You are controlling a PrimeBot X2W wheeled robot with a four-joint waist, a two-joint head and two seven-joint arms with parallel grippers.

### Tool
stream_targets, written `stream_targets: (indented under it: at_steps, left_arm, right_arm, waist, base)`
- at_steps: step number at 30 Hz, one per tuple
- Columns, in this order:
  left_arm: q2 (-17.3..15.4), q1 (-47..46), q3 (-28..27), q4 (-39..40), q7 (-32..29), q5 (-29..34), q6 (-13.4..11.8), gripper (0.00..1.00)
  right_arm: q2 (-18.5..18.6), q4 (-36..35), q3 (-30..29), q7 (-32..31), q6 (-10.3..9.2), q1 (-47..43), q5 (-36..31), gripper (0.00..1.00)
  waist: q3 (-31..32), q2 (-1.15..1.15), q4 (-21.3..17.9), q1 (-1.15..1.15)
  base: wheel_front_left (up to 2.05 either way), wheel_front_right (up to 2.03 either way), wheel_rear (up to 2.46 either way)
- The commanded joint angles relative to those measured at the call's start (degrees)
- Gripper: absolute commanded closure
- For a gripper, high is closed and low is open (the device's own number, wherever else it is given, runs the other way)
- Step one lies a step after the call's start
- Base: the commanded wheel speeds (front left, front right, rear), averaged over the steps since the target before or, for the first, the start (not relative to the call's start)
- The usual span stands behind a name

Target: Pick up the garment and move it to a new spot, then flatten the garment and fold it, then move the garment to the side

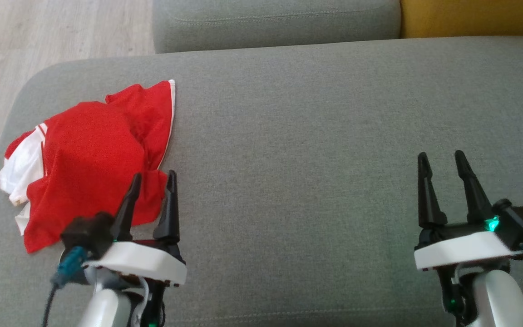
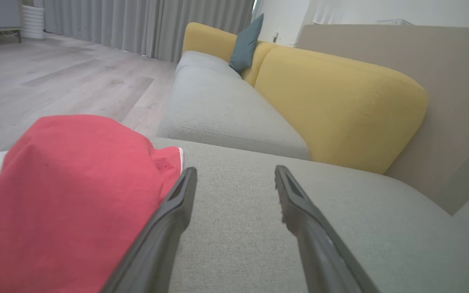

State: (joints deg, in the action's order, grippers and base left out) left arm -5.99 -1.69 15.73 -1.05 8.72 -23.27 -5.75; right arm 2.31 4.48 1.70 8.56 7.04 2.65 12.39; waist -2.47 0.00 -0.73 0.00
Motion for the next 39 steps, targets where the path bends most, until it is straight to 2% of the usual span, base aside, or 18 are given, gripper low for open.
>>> stream_targets:
  at_steps: [1,8,16,22,25,29,31,34,35,36,39]
  left_arm:
    - [-1.47,-3.26,-0.23,2.76,0.82,2.52,-1.21,0.0]
    - [-4.02,-4.37,2.59,4.06,1.99,7.06,-6.94,0.0]
    - [-7.44,-5.85,8.8,4.2,3.16,13.12,-9.0,0.0]
    - [-10.2,-7.73,15.64,3.12,4.17,19.23,-12.8,0.0]
    - [-10.87,-8.36,17.2,3.83,4.67,20.1,-15.79,0.0]
    - [-10.09,-7.76,15.56,6.9,5.34,17.74,-18.9,0.0]
    - [-9.59,-6.99,14.08,8.06,5.68,16.72,-18.8,0.0]
    - [-7.71,-5.22,11.13,8.76,6.18,15.0,-17.06,0.0]
    - [-6.79,-4.5,9.81,8.58,6.28,14.22,-16.0,0.0]
    - [-5.02,-3.1,7.23,7.29,6.28,12.62,-13.04,0.0]
    - [-2.68,-1.73,4.35,4.53,6.28,12.03,-8.41,0.0]
  right_arm:
    - [0.45,-2.4,1.57,0.93,0.33,0.83,-2.57,0.0]
    - [0.48,-3.64,2.19,2.11,0.36,1.05,-7.94,0.0]
    - [0.5,-4.67,2.73,3.29,0.38,1.02,-13.67,0.0]
    - [0.52,-5.61,3.38,4.31,0.41,0.85,-18.0,0.0]
    - [0.53,-5.94,3.22,4.81,0.42,0.58,-17.08,0.0]
    - [0.54,-5.67,2.04,5.49,0.43,0.05,-11.29,0.0]
    - [0.55,-5.22,1.75,5.83,0.44,-0.08,-8.68,0.0]
    - [0.56,-3.69,1.04,6.33,0.45,-0.36,-4.89,0.0]
    - [0.56,-3.13,0.96,6.43,0.45,-0.36,-4.32,0.0]
    - [0.56,-1.72,0.93,6.43,0.45,-0.51,-2.98,0.0]
    - [0.56,0.34,1.0,6.43,0.45,-0.67,-2.02,0.0]
  waist:
    - [-0.11,0.0,-0.18,0.0]
    - [-0.37,0.0,-0.83,0.0]
    - [-0.31,0.0,-1.1,0.0]
    - [-0.28,0.0,-1.22,0.0]
    - [-0.31,0.0,-1.12,0.0]
    - [-0.38,0.0,-1.01,0.0]
    - [-0.45,0.0,-0.89,0.0]
    - [-0.52,0.0,-0.7,0.0]
    - [-0.5,0.0,-0.64,0.0]
    - [-0.41,0.0,-0.54,0.0]
    - [-0.3,0.0,-0.44,0.0]
  base:
    - [0.0,0.0,0.0]
    - [0.0,0.0,0.0]
    - [0.0,0.0,0.0]
    - [0.0,0.0,0.0]
    - [0.0,0.0,0.0]
    - [0.0,0.0,0.0]
    - [0.0,0.0,0.0]
    - [0.0,0.0,0.0]
    - [0.0,0.0,0.0]
    - [0.0,0.0,0.0]
    - [0.0,0.0,0.0]
